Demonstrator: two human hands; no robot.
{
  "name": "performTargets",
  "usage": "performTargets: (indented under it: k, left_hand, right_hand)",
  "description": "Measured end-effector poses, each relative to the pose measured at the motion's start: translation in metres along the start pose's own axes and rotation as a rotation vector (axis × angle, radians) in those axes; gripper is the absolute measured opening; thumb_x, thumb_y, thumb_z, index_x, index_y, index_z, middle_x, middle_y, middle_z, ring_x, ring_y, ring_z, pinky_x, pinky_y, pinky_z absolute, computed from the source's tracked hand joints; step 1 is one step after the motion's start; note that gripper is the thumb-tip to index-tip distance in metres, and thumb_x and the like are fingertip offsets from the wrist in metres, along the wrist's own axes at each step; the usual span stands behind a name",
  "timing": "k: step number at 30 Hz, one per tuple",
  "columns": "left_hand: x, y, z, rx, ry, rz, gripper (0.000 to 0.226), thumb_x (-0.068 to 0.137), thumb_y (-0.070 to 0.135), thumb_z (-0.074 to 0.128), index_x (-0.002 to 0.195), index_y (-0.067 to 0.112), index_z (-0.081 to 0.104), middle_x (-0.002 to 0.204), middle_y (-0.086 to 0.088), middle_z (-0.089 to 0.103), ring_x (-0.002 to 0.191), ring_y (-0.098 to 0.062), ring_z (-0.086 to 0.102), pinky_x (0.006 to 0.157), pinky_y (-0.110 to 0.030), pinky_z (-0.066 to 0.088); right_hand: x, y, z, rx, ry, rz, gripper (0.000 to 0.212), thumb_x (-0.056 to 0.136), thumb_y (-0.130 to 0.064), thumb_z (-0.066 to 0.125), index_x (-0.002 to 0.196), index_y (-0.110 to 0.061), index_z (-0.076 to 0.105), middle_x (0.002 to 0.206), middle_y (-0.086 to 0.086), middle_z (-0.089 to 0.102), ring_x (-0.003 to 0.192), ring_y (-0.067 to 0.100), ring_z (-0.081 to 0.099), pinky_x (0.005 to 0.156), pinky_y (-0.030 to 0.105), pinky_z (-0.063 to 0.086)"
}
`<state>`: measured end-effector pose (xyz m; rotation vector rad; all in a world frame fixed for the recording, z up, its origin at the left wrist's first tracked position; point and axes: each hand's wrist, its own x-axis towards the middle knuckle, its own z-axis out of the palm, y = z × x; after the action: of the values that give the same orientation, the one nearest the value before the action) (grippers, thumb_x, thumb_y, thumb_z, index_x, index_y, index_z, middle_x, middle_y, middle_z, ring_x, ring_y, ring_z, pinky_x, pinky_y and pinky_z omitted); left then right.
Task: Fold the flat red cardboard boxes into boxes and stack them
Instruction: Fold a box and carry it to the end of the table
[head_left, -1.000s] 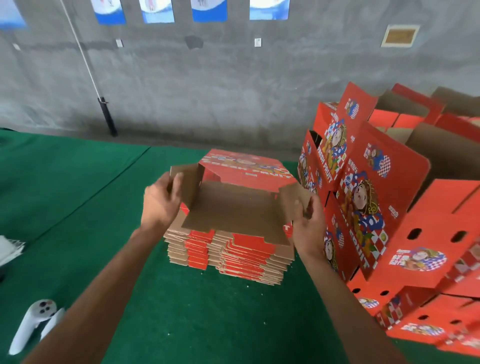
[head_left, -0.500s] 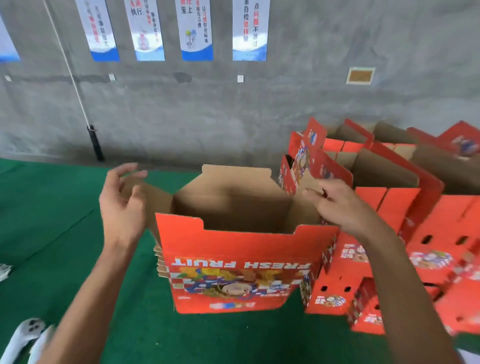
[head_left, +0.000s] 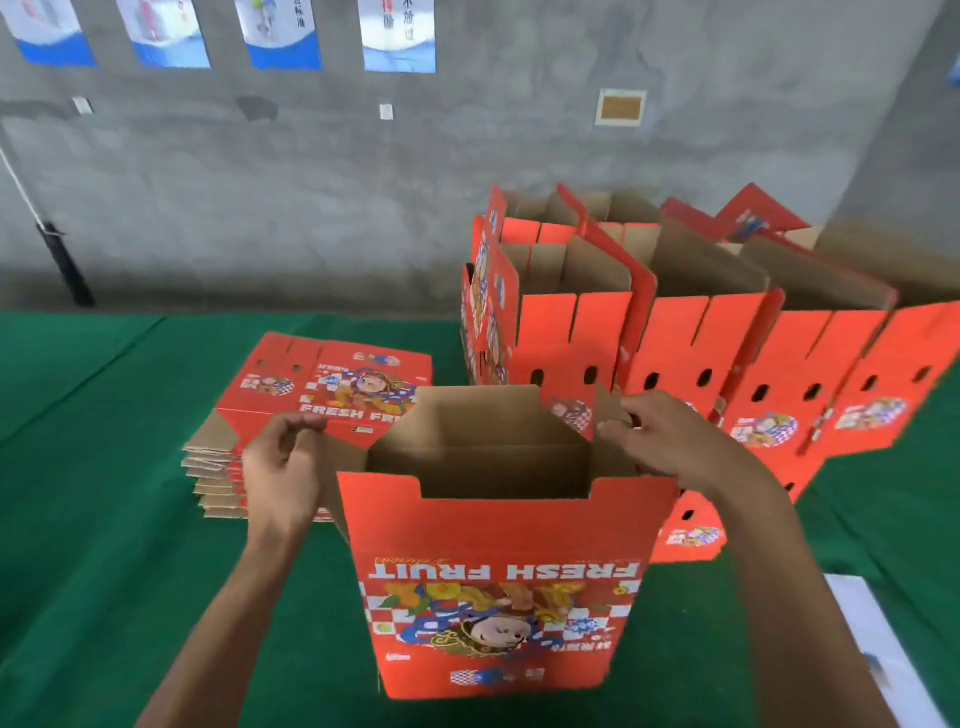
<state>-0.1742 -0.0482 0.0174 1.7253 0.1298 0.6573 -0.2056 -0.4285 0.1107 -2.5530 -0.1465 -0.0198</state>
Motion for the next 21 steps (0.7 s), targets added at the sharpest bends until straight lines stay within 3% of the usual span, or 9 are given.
performTargets:
  k: [4,9,14,15,16,18,21]
  left_hand:
    - [-0.046,0.013,0.062,0.033,-0.018,0.055,0.021,0.092,0.011,0.051,0.099,0.015,0.070,0.094,0.006,0.070,0.093,-0.020,0.064,0.078,-0.029,0.048]
    - [-0.095,0.027,0.137,0.105,-0.057,0.081,0.019,0.094,0.011,0.052,0.099,0.007,0.070,0.089,-0.003,0.068,0.085,-0.020,0.062,0.069,-0.027,0.046]
    - [-0.130,0.027,0.185,0.139,-0.095,0.011,0.017,0.097,-0.002,0.058,0.103,0.003,0.073,0.099,-0.008,0.071,0.096,-0.025,0.064,0.084,-0.035,0.051]
    - [-0.137,0.025,0.192,0.149,-0.114,0.018,0.017,0.096,-0.002,0.059,0.104,0.002,0.073,0.101,-0.008,0.070,0.099,-0.025,0.064,0.087,-0.036,0.051]
    - [-0.145,0.023,0.197,0.165,-0.132,0.034,0.017,0.096,-0.002,0.060,0.104,0.002,0.074,0.103,-0.008,0.071,0.101,-0.025,0.064,0.089,-0.037,0.051]
    - [-0.157,0.012,0.205,0.211,-0.155,0.056,0.018,0.095,-0.003,0.064,0.107,0.001,0.076,0.110,-0.012,0.072,0.107,-0.030,0.065,0.094,-0.042,0.052]
    - [-0.162,0.000,0.208,0.304,-0.190,0.051,0.022,0.095,0.002,0.067,0.117,-0.001,0.073,0.128,-0.017,0.065,0.120,-0.036,0.061,0.103,-0.047,0.050]
  right_hand:
    - [-0.034,0.063,-0.028,0.166,0.085,0.023,0.044,0.101,-0.015,0.056,0.061,-0.018,0.038,0.053,-0.010,0.036,0.048,0.007,0.035,0.051,0.025,0.028]
    - [-0.064,0.148,-0.044,0.235,0.193,0.069,0.038,0.099,-0.015,0.055,0.068,-0.018,0.033,0.065,0.003,0.027,0.060,0.014,0.026,0.059,0.035,0.020]
    - [-0.079,0.226,-0.036,0.470,0.416,0.189,0.032,0.099,-0.004,0.054,0.071,-0.008,0.039,0.065,0.006,0.036,0.064,0.016,0.033,0.059,0.034,0.029]
    - [-0.083,0.240,-0.031,0.494,0.451,0.248,0.019,0.099,-0.003,0.053,0.081,-0.002,0.050,0.071,0.012,0.048,0.067,0.021,0.042,0.062,0.036,0.036]
    - [-0.085,0.254,-0.024,0.498,0.475,0.291,0.009,0.101,-0.003,0.052,0.103,0.000,0.060,0.087,0.018,0.061,0.075,0.026,0.054,0.066,0.038,0.044]
    - [-0.090,0.275,-0.013,0.481,0.524,0.368,0.043,0.103,-0.006,0.052,0.146,-0.008,0.048,0.126,0.013,0.064,0.100,0.029,0.061,0.082,0.036,0.048]
    - [-0.098,0.286,-0.003,0.544,0.624,0.404,0.059,0.104,-0.012,0.055,0.158,-0.017,0.032,0.149,0.005,0.050,0.119,0.017,0.051,0.096,0.029,0.039]
